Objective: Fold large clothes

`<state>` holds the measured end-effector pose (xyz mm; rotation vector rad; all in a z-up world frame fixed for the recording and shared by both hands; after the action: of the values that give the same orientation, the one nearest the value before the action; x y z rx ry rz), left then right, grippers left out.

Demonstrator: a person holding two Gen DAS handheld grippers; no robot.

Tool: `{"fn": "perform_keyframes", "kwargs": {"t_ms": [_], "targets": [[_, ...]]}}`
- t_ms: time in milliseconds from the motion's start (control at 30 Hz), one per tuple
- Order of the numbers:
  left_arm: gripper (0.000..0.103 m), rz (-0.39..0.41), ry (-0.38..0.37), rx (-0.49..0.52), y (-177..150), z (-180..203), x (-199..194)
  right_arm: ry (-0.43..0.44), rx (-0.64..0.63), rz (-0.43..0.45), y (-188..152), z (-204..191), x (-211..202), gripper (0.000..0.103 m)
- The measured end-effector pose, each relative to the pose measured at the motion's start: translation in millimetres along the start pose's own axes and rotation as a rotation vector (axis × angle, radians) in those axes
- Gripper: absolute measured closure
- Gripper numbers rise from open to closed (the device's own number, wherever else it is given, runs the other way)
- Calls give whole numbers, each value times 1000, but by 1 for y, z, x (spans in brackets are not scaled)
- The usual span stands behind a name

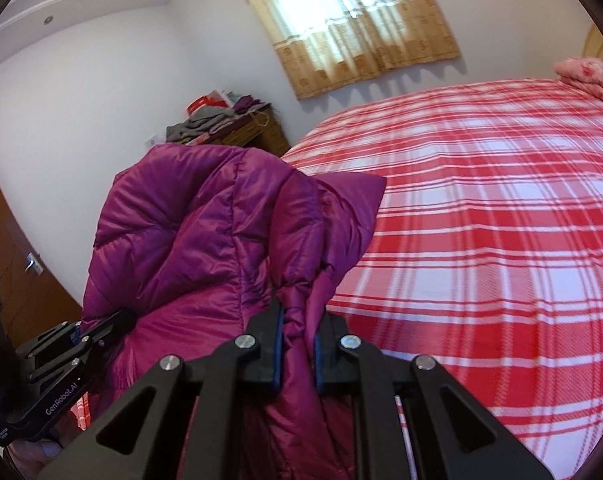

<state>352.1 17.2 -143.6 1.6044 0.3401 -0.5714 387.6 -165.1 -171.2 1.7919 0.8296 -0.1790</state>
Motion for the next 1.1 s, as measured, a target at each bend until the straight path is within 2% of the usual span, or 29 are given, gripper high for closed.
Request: {"fn": "perform_keyframes", "kwargs": {"t_ms": [467,1100], "targets": [[89,-42,44,-55,-21,-51,1,33,-62,-72,-1,-34,45,89],[89,-98,70,-94,-50,-87,17,37,-98,-167,-26,-57,84,89]]}}
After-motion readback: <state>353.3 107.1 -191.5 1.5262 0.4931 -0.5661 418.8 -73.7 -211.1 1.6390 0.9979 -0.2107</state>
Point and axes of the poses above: each gripper's, at about its wrist camera, not at the fingertips, and x roughly the way its jaws point, z to its right, y to its top, the point moved 7 cm from there along x, roughly the way its jaws point, and after that the axes turned 2 degrees about -y, right-handed, at the moved point
